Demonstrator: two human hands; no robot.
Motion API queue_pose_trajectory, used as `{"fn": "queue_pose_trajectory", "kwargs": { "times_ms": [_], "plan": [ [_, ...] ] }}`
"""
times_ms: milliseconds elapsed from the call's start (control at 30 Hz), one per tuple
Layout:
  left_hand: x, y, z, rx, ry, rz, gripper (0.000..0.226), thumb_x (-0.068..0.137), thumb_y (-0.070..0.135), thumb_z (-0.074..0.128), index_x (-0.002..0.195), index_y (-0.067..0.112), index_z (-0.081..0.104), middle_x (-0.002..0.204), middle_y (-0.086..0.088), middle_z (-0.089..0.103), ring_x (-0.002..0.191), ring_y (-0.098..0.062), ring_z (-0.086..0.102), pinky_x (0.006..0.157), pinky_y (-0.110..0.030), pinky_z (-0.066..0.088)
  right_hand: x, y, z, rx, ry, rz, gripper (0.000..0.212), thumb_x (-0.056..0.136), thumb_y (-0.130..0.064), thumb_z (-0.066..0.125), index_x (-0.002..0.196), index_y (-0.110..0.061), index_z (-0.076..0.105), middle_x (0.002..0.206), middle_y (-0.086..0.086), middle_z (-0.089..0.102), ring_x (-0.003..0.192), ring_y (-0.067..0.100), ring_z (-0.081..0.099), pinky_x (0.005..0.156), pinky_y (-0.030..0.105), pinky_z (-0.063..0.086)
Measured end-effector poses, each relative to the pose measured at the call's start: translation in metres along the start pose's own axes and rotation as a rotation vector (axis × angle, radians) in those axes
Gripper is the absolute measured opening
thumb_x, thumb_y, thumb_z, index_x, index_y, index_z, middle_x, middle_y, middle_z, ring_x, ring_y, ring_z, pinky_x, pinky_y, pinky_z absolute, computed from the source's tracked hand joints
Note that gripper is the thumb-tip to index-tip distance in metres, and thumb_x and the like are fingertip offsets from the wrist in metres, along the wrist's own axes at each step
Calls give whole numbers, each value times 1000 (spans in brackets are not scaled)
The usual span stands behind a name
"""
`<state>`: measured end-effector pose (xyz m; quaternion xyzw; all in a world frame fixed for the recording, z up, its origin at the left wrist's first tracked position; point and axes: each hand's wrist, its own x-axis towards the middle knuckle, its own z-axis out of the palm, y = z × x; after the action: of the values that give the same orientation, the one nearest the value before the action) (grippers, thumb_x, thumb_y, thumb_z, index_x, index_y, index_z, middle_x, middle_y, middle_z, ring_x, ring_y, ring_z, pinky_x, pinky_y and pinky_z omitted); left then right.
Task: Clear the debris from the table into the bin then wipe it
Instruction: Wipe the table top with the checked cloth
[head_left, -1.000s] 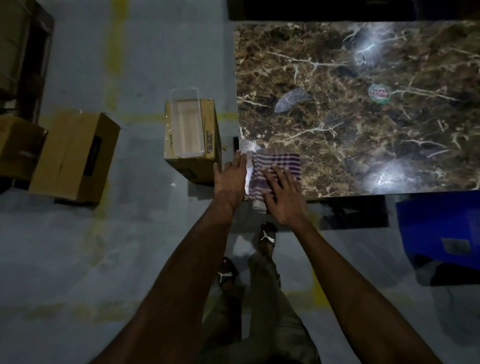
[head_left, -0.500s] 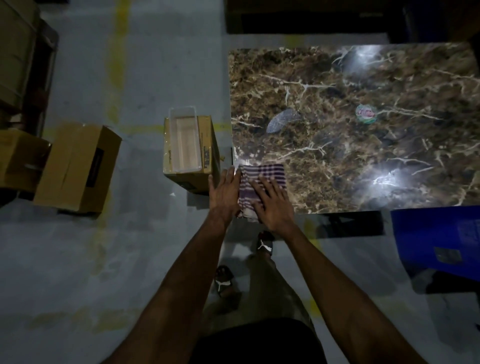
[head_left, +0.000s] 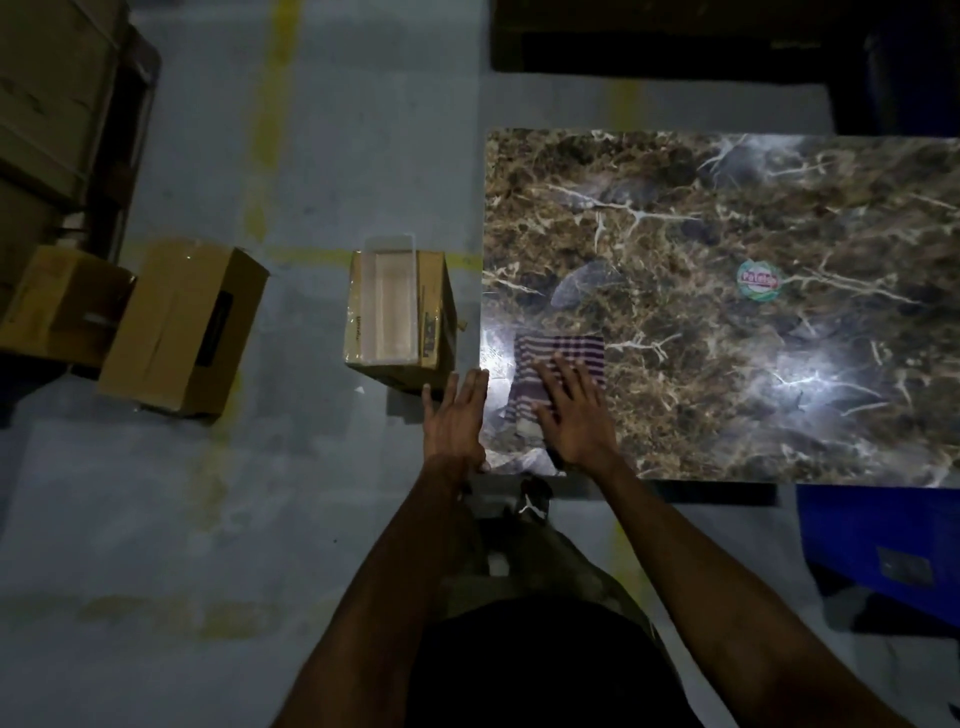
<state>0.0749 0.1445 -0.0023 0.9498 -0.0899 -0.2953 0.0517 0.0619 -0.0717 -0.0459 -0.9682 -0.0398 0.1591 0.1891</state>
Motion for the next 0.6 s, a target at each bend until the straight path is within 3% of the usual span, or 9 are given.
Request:
{"fn": "queue_pose_trajectory", "kwargs": {
  "times_ms": [133,233,300,367,433,500,600],
  "plan": [
    [4,-9,13,-4,100,40,126,74,33,88,165,20,3,174,-3,8,160,-28,6,123,-67,13,53,-23,0,21,69,119,66,105,-49,31,166,-32,11,174,5,5,159,36,5,125,57,10],
    [7,-23,28,-57,242,143,118,68,59,85,162,12,30,166,-10,34,156,-35,25,120,-71,18,40,-41,11,-13,32,40,65,106,-46,33,166,-32,12,174,3,7,159,33,8,126,56,15],
    [7,-23,29,-58,333,164,111,71,64,82,157,9,39,162,-12,42,152,-37,32,119,-71,21,4,-36,14,-44,2,-31,63,107,-46,32,166,-33,13,174,0,6,160,30,7,126,54,17],
    [10,-22,32,-66,357,184,108,75,63,79,158,7,38,162,-12,40,153,-36,31,120,-70,18,-33,-19,8,-9,-30,-22,62,108,-48,32,165,-36,12,174,-2,7,160,28,6,126,53,18],
    [10,-22,32,-28,326,171,113,68,45,88,160,8,34,165,-12,34,155,-35,27,118,-72,22,-44,-1,1,8,-5,32,63,107,-50,35,165,-36,14,174,1,12,159,29,10,125,54,21],
    [9,-21,26,-12,228,156,121,62,31,90,162,10,26,169,-11,27,157,-36,21,119,-73,17,-23,5,1,23,48,114,63,106,-52,32,165,-33,17,173,5,14,158,33,15,123,58,25],
    [8,-21,19,-25,105,150,124,71,28,85,166,14,7,174,-6,7,159,-34,3,122,-71,3,20,-15,10,-4,98,232,65,105,-54,24,165,-30,18,173,8,15,157,37,17,122,60,24]
  ]
}}
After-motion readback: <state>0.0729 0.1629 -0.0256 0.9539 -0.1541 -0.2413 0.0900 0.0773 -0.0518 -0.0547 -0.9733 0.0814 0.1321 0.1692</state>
